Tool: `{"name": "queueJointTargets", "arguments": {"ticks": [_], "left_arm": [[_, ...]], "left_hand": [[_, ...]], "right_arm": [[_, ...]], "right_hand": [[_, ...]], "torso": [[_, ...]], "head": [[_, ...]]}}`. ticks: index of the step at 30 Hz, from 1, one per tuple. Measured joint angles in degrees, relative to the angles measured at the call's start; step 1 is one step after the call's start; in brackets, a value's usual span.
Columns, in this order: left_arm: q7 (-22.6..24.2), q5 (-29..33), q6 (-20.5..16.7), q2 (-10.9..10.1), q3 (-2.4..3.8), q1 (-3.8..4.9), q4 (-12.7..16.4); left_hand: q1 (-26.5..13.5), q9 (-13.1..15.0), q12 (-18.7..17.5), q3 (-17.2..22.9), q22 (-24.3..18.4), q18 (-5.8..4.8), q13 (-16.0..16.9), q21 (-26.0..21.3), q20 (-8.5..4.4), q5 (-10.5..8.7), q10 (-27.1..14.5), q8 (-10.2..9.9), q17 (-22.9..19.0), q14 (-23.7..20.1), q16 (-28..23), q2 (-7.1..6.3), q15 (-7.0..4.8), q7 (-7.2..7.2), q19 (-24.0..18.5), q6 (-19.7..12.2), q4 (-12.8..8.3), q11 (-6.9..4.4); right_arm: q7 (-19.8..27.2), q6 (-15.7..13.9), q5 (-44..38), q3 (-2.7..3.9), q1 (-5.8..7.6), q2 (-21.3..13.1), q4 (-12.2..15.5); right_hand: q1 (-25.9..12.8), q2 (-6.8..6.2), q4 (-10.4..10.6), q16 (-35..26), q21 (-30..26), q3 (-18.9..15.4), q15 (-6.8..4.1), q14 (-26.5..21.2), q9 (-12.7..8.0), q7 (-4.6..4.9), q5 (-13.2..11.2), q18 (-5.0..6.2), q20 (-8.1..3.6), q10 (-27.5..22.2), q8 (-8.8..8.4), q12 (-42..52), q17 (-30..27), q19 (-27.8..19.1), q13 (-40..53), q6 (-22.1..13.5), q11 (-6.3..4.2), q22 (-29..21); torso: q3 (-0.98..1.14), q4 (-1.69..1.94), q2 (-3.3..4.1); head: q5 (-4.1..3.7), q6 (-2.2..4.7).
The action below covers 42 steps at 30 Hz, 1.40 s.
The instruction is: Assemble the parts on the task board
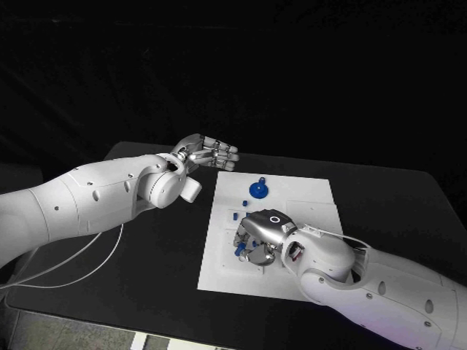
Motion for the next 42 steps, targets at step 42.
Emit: {"name": "queueJointTargets", "arguments": {"ticks": [42], "left_arm": [[-0.1, 0.1, 0.0, 0.4, -0.01, 0.00, -0.4]], "left_hand": [[0.0, 0.0, 0.0, -0.2, -0.5, 0.00, 0.0, 0.0, 0.00, 0.00, 0.0, 0.0, 0.0, 0.0, 0.0, 0.00, 0.00, 0.00, 0.0, 0.0, 0.2, 0.00]], "right_arm": [[-1.3, 2.8, -1.8, -0.69, -0.57, 0.4, -0.9]], "right_hand": [[-0.8, -0.25, -0.4, -0.2, -0.2, -0.1, -0.10, -0.1, 0.3, -0.22, -0.1, -0.13, -0.21, 0.0, 0.03, -0.1, 0.0, 0.2, 0.1, 0.2, -0.03, 0.0]], "torso": [[-0.01, -0.07, -0.02]], "head": [[0.13, -0.52]]}}
